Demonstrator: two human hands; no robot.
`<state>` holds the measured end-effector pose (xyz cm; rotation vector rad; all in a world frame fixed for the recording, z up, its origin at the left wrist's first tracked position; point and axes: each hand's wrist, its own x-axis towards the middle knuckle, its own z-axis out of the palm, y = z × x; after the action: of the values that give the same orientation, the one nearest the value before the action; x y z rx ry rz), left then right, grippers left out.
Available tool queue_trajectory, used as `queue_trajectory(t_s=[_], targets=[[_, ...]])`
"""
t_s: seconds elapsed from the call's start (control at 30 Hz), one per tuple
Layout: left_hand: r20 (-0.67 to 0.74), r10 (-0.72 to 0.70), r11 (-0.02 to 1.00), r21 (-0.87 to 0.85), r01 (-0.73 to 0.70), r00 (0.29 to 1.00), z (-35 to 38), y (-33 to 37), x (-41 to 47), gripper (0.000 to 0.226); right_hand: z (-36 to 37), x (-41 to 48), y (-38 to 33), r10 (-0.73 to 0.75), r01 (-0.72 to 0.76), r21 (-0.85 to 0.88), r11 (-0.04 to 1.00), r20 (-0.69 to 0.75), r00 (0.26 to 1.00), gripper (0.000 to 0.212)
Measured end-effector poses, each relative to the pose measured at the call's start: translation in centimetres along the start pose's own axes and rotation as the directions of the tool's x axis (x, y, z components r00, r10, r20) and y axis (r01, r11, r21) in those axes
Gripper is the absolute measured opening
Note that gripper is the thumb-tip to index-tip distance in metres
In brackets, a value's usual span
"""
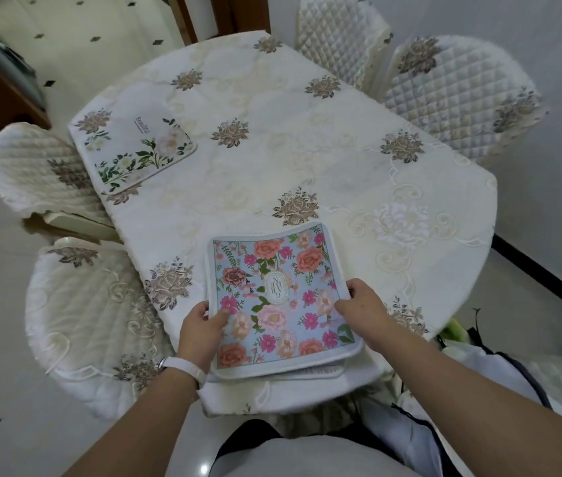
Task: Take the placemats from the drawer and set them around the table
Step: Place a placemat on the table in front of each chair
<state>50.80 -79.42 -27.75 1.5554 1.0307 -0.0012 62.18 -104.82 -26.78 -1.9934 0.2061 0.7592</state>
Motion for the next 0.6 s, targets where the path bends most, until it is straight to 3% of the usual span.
queue_trajectory(t_s=[0.4,0.6], targets=[[-0.105,0.031,0.999,-0.029,-0.034,0.994,0.4,0.6,-3.5,0.010,-1.6,-1.6,-0.6,-0.193,0.205,-0.101,0.974,0.114,0.974,0.021],[-0.232,0.026,0.979,-0.193,-0.072,0.972,-3.5,1.9,-7.1,0.010,1.0,-3.5,-3.9,-0.329,0.346,-0.079,0.935,0.178,0.927,0.032]])
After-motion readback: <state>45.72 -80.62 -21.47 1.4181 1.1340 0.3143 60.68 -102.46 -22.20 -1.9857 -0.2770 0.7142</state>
